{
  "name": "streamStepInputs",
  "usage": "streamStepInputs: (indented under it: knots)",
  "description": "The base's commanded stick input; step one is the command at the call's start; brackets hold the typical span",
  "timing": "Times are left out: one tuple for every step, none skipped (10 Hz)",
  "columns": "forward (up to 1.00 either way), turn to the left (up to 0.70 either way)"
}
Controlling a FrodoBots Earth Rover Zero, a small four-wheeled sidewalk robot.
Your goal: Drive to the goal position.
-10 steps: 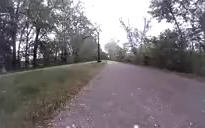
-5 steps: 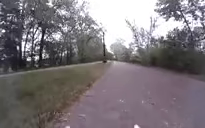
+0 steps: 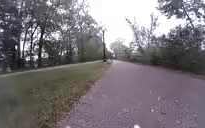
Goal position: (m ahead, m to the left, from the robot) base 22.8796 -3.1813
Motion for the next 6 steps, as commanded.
streamStepInputs:
  knots:
    - [0.7,-0.35]
    - [0.7,-0.35]
    - [0.7,-0.15]
    - [0.7,0.0]
    - [0.7,0.0]
    - [0.7,0.0]
